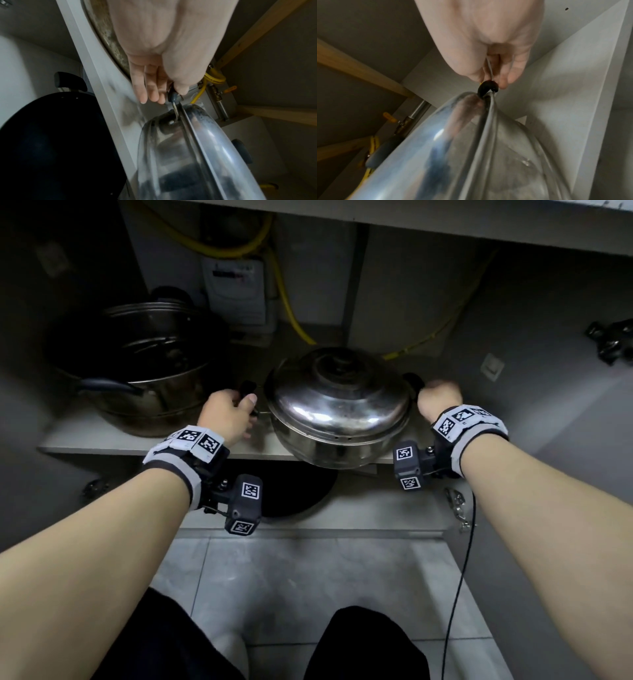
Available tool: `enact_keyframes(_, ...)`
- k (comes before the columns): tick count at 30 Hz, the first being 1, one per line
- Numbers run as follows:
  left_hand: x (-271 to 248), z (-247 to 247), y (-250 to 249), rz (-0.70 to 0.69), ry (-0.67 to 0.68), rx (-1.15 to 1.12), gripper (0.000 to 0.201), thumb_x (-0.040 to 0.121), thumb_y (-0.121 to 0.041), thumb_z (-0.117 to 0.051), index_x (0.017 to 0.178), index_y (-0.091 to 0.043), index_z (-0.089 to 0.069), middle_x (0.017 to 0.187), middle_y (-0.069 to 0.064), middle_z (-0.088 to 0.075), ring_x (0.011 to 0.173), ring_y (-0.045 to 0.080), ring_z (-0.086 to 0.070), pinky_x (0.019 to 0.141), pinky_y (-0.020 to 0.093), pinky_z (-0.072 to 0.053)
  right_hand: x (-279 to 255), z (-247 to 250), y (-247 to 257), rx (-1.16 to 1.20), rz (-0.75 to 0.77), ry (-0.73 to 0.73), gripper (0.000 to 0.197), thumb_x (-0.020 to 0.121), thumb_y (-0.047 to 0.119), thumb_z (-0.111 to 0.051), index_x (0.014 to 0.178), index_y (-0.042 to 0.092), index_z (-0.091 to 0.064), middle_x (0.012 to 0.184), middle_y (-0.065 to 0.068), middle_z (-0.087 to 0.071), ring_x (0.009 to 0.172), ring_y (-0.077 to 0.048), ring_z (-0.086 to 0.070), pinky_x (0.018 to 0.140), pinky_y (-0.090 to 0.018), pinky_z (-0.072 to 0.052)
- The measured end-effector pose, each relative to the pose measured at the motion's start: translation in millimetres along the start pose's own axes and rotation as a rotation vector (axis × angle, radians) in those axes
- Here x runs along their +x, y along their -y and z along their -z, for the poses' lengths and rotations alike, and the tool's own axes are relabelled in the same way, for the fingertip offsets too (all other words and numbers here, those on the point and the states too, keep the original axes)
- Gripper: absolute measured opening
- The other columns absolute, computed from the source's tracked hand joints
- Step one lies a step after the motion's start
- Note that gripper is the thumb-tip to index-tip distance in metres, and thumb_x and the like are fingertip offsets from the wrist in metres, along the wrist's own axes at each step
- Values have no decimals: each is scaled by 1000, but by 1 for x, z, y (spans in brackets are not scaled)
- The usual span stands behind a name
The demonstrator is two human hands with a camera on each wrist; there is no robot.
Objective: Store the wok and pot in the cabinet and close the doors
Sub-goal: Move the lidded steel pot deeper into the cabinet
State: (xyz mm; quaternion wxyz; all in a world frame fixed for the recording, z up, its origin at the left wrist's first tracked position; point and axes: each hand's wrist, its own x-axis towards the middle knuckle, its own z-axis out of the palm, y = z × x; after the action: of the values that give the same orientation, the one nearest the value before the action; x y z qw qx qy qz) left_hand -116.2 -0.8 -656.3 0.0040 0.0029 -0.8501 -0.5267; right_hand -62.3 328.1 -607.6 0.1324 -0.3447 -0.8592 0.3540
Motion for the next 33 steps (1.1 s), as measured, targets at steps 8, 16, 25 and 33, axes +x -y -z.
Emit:
enact_keyframes(8, -11, 0, -20, 70, -52, -52, 25, 99, -21, -47, 101, -1, -60, 67, 6, -59, 60, 21, -63, 71, 40, -60, 4, 1, -25, 176, -62, 21, 29, 90, 22, -53, 66, 5, -56, 85, -13, -57, 80, -22, -53, 76, -33, -46)
enact_keyframes(16, -26, 46, -78, -23, -24, -57, 19, 100, -19, -46, 100, -3, -55, 75, 12, -60, 45, 4, -59, 48, 23, -55, -27, 53, 19, 344, 59, -121, 31, 92, 19, -53, 114, 1, -66, 103, -17, -66, 97, -28, -61, 83, -28, -41)
enact_keyframes(25, -25, 168, -106, -56, -146, 54, 28, 99, -13, -40, 119, -2, -57, 89, 11, -63, 66, 13, -59, 50, 20, -53, -56, 31, 136, 456, 130, 0, 35, 97, 23, -48, 119, 0, -62, 121, -19, -64, 101, -25, -60, 81, -31, -43)
enact_keyframes(33, -2, 251, -61, 32, -389, 77, 37, 87, -24, -37, 110, 1, -52, 110, 29, -63, 99, 43, -65, 92, 51, -53, -78, -38, 230, 514, 140, 108, 41, 95, 17, -41, 134, 7, -48, 136, -19, -50, 129, -35, -48, 108, -40, -38)
